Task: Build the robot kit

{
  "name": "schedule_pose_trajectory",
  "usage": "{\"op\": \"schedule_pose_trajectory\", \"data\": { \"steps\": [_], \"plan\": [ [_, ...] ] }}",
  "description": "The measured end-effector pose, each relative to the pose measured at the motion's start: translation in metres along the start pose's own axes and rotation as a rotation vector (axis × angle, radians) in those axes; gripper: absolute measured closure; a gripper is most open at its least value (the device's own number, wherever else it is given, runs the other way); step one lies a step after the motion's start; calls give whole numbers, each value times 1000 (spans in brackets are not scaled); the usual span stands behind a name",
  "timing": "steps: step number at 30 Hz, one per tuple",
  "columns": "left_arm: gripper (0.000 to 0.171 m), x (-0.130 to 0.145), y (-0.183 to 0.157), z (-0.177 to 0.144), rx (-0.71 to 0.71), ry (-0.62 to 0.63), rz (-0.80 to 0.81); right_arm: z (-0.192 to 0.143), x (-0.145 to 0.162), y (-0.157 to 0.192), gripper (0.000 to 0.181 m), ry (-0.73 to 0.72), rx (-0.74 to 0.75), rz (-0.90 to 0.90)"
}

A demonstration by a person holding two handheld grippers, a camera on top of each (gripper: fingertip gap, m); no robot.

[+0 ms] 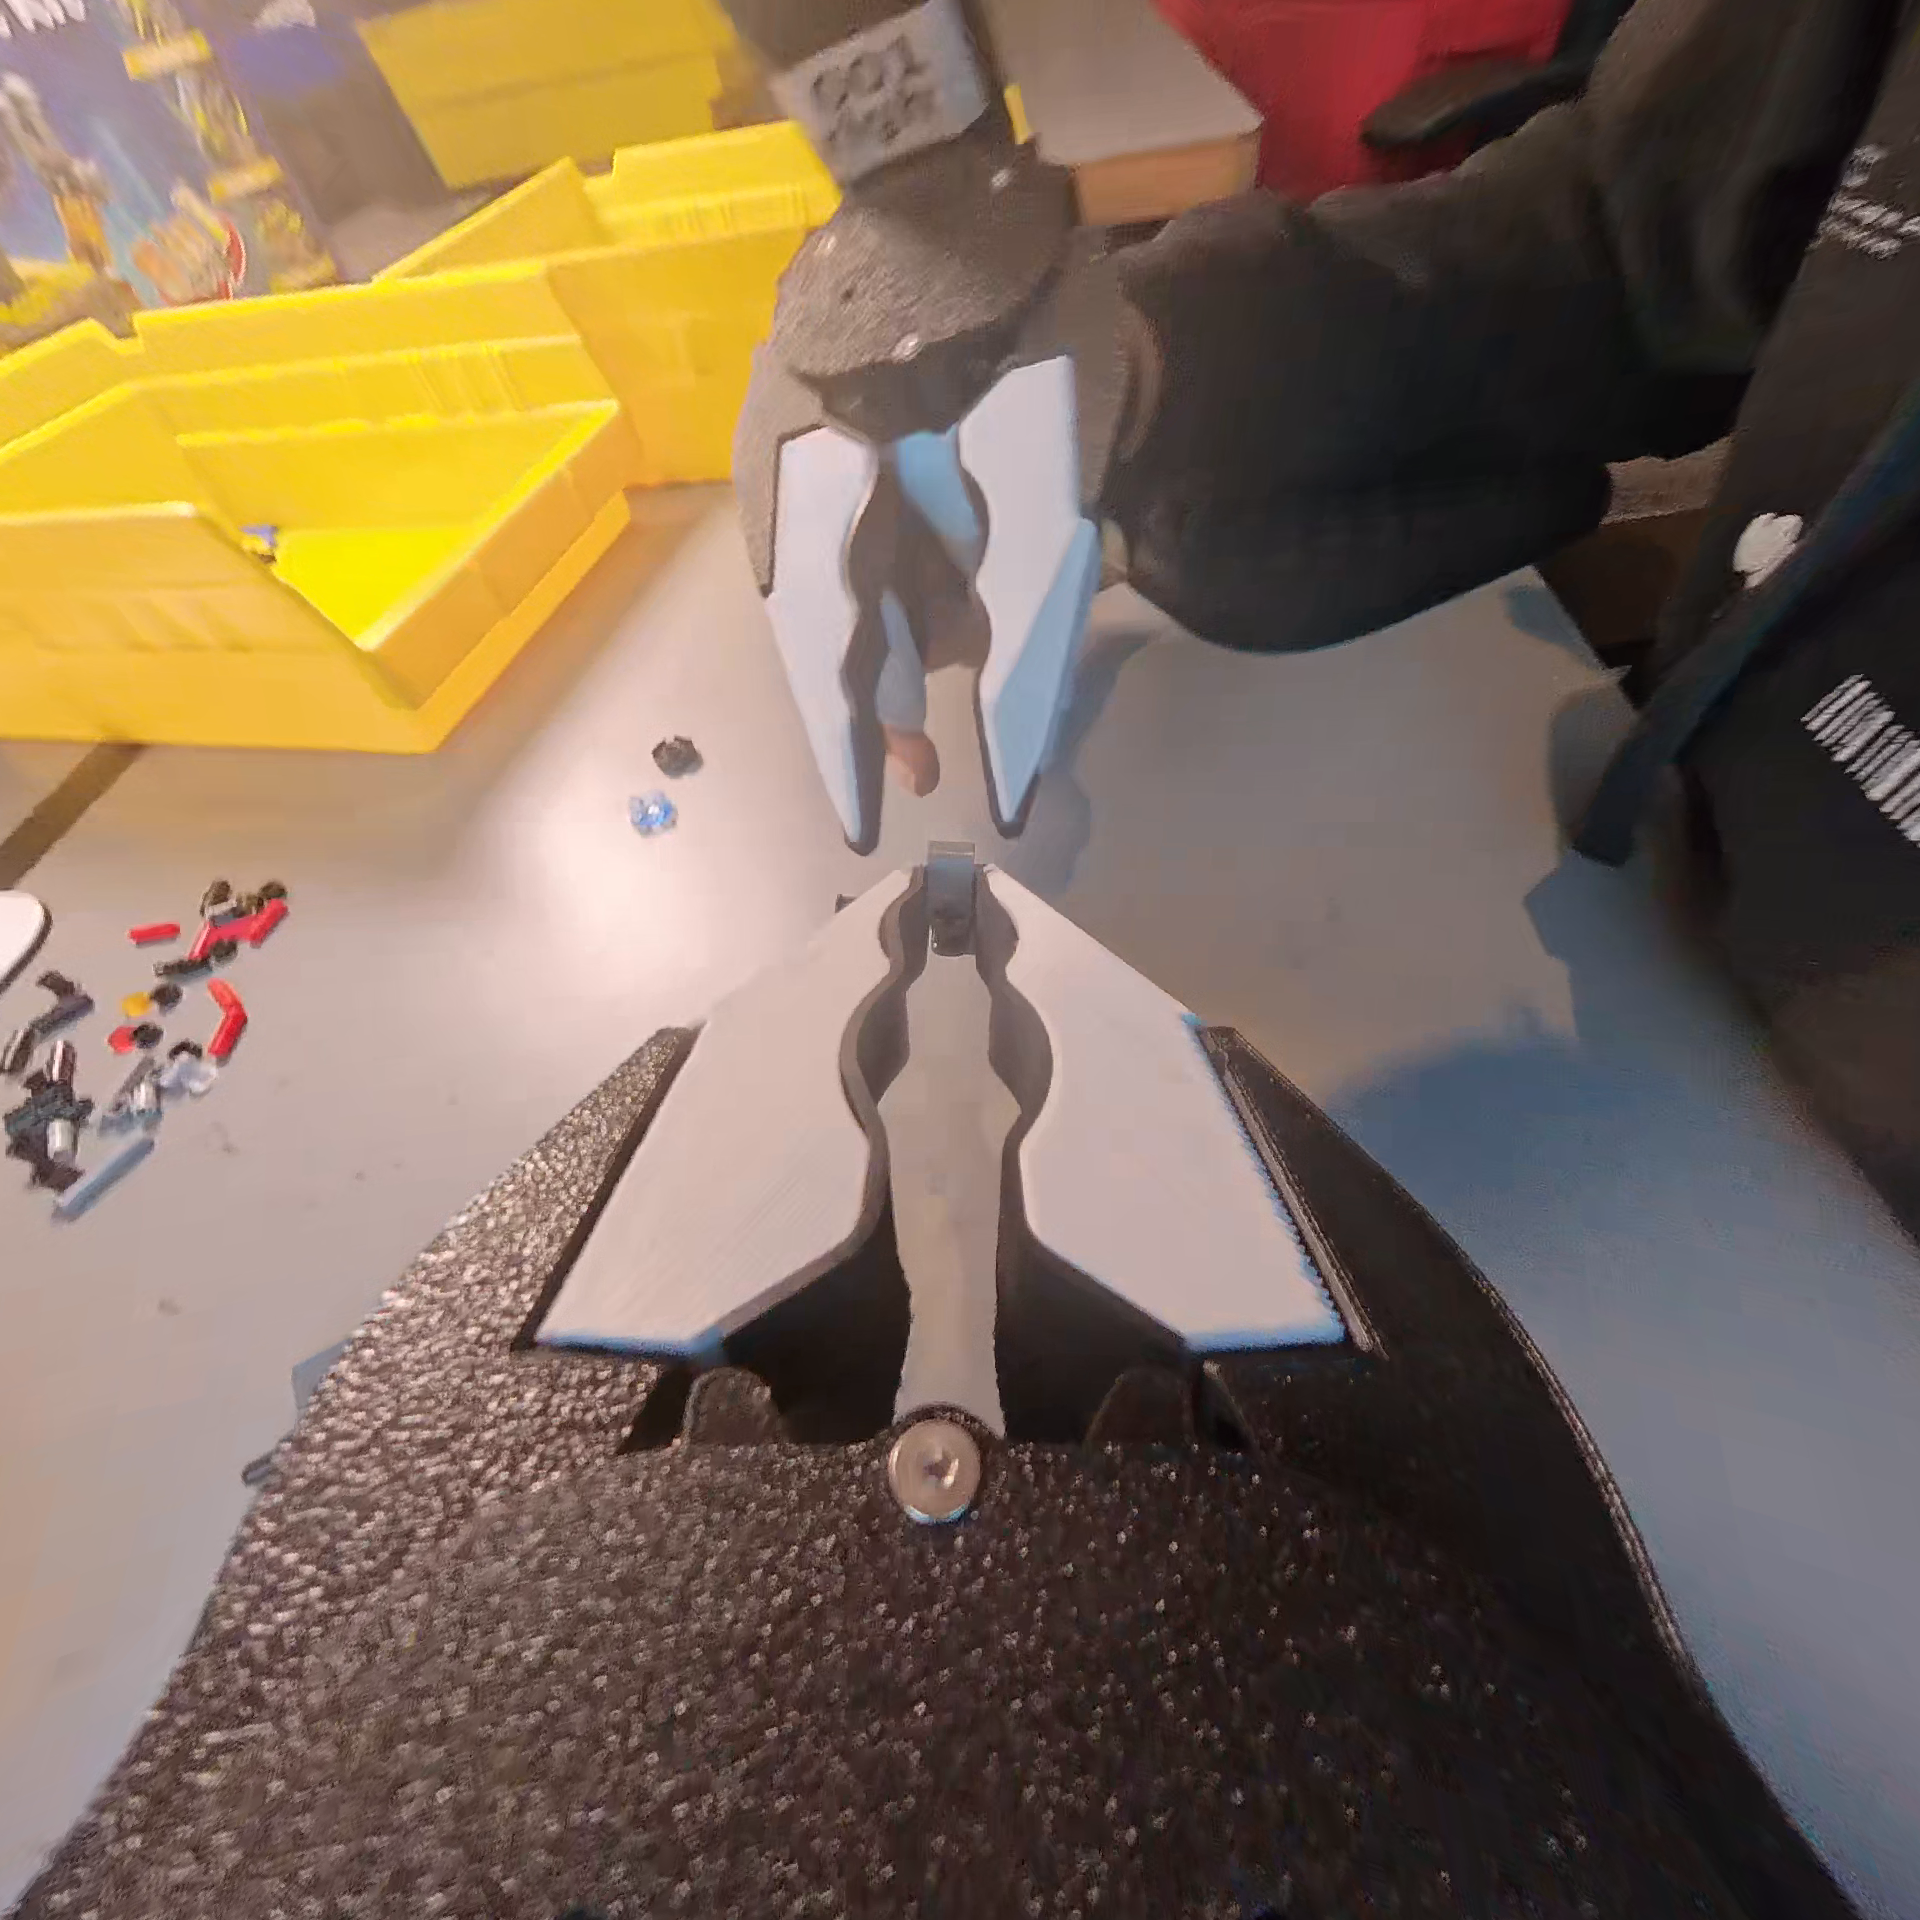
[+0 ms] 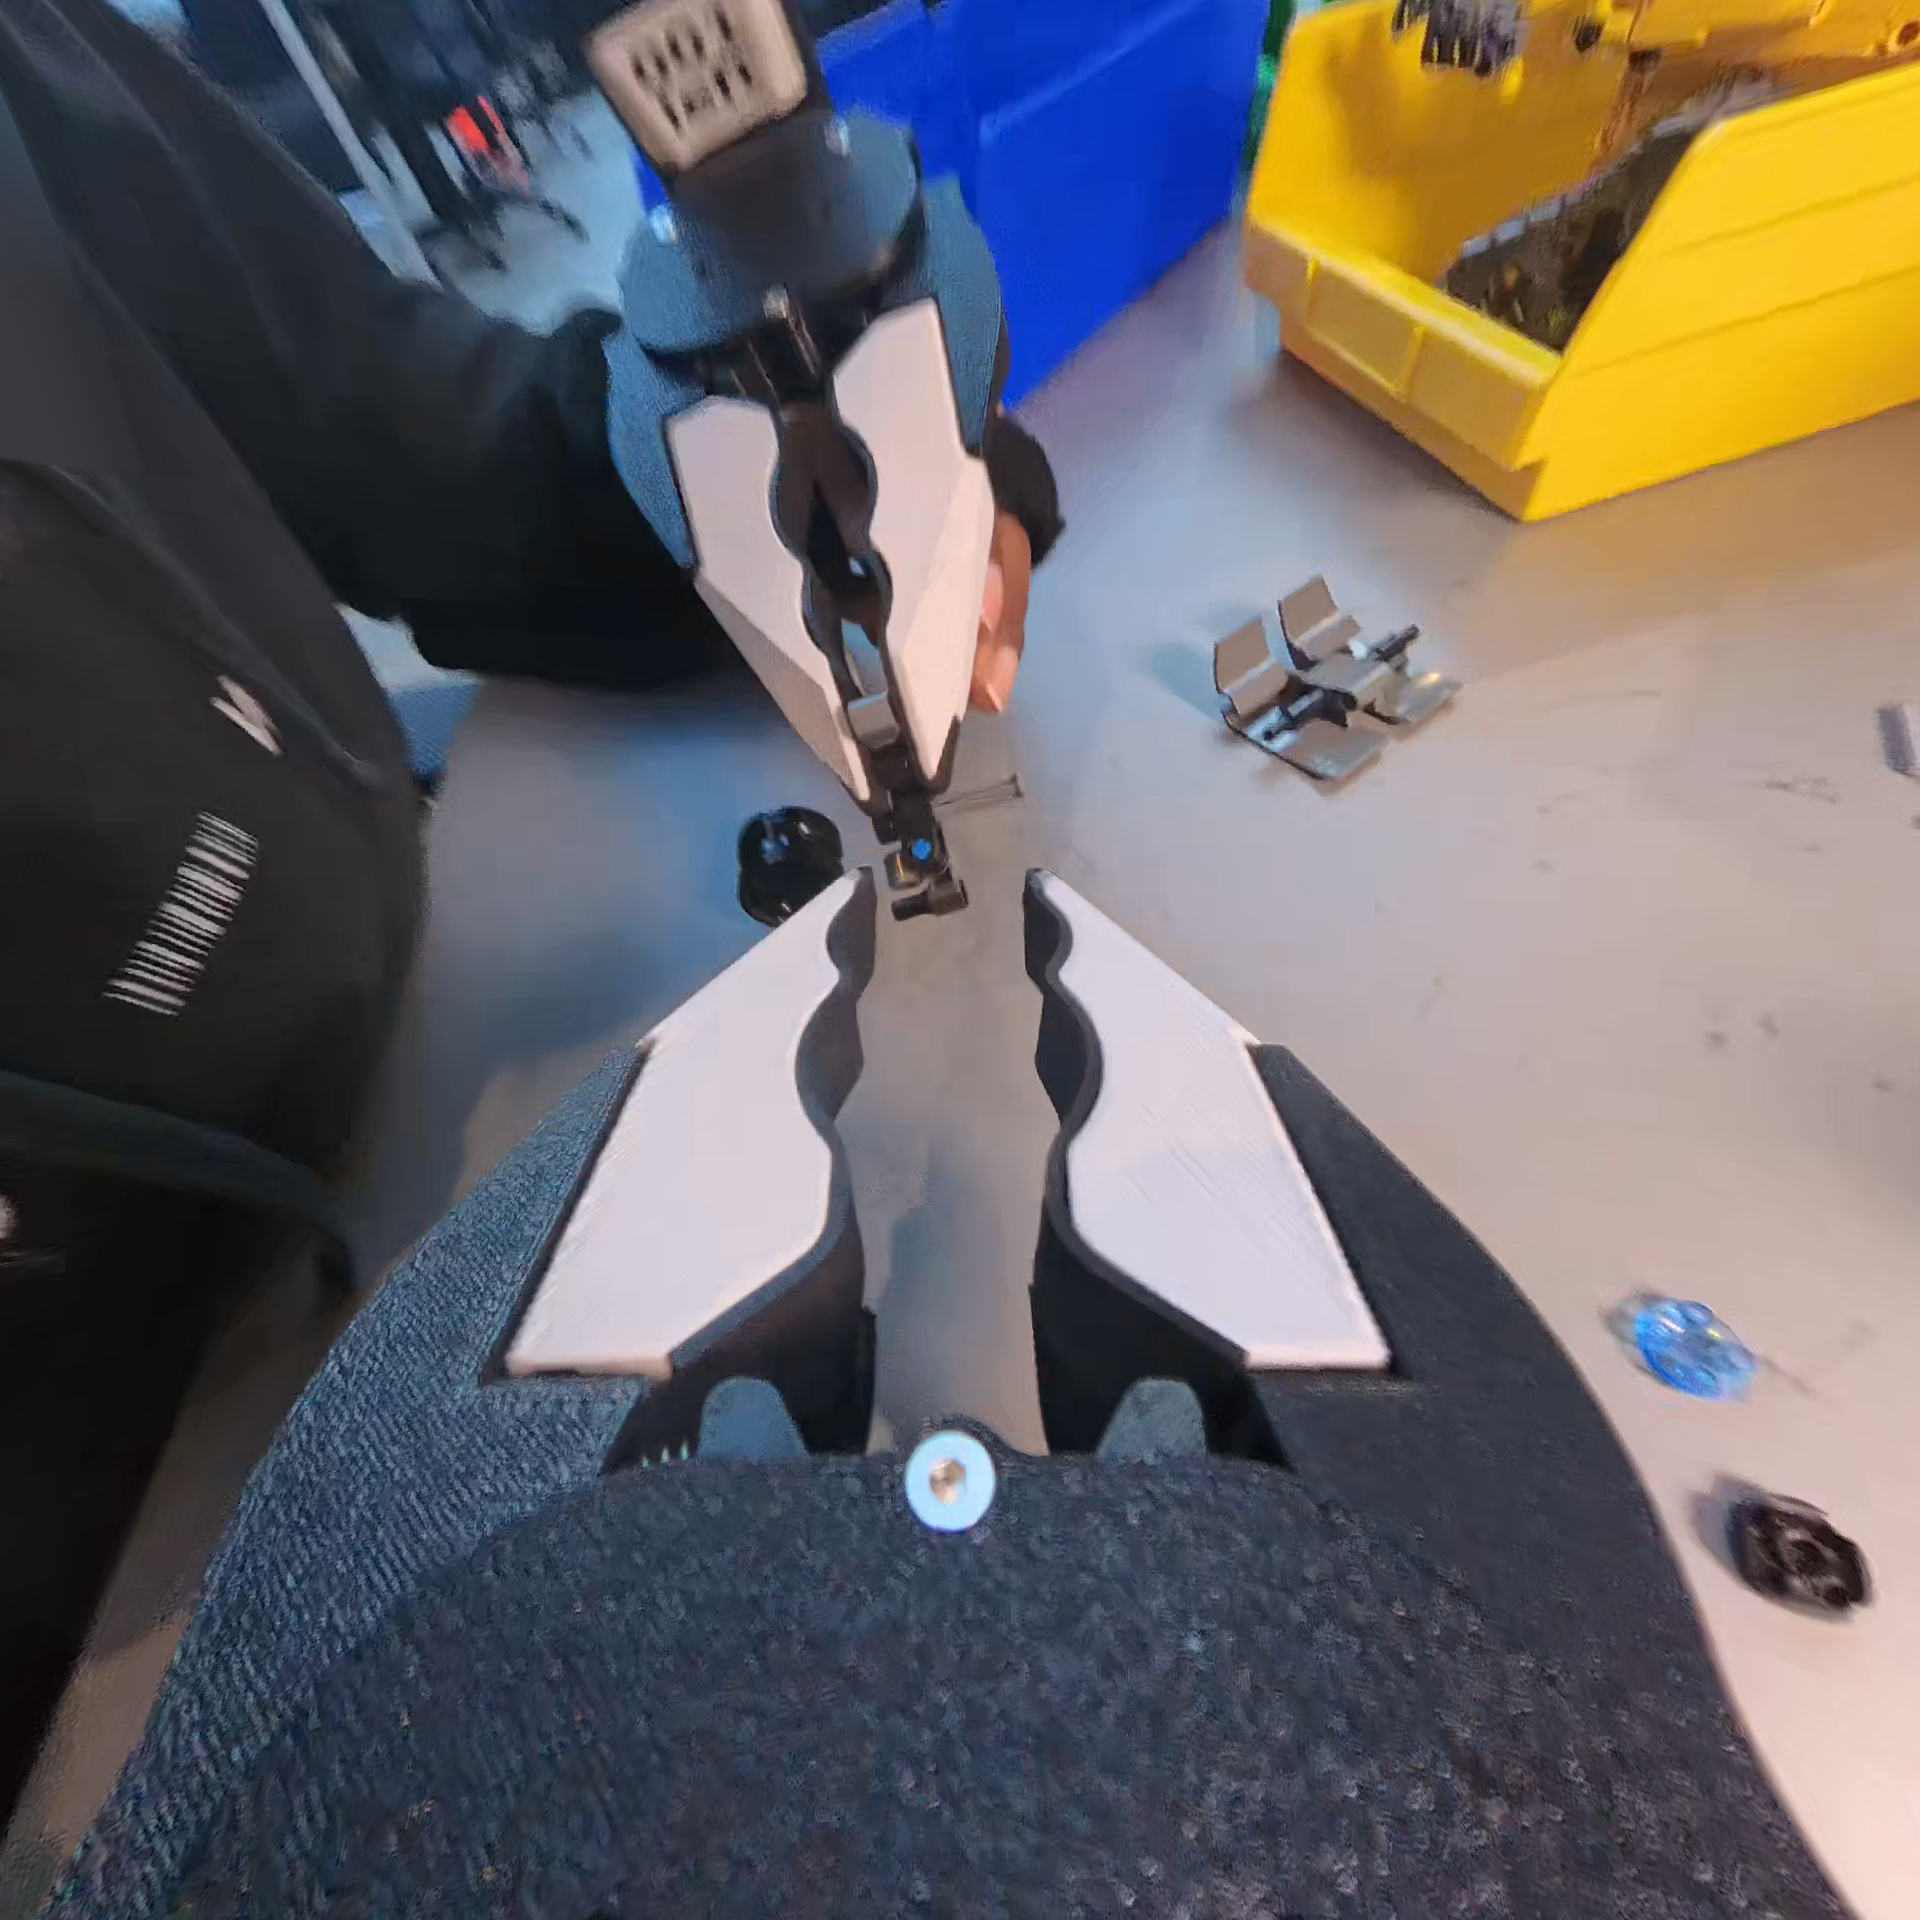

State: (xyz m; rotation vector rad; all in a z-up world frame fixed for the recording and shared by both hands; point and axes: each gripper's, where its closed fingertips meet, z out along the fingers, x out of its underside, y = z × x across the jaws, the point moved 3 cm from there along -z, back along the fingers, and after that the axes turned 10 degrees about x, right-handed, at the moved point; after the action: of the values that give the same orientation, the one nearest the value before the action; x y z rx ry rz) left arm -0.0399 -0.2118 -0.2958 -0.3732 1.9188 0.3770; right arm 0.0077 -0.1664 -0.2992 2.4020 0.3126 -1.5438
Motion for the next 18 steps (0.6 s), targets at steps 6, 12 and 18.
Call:
{"op": "schedule_pose_trajectory", "data": {
  "steps": [6,12,18],
  "plan": [
    [165,-29,-30,-3,178,-178,44,-11,-20,28,148,-182,-374,181],
    [164,-43,-46,-4,213,-231,131,-9,-26,48,169,-195,-616,319],
    [163,-35,-33,-3,61,-116,241,-7,-27,30,176,-212,-561,427]
  ]
}}
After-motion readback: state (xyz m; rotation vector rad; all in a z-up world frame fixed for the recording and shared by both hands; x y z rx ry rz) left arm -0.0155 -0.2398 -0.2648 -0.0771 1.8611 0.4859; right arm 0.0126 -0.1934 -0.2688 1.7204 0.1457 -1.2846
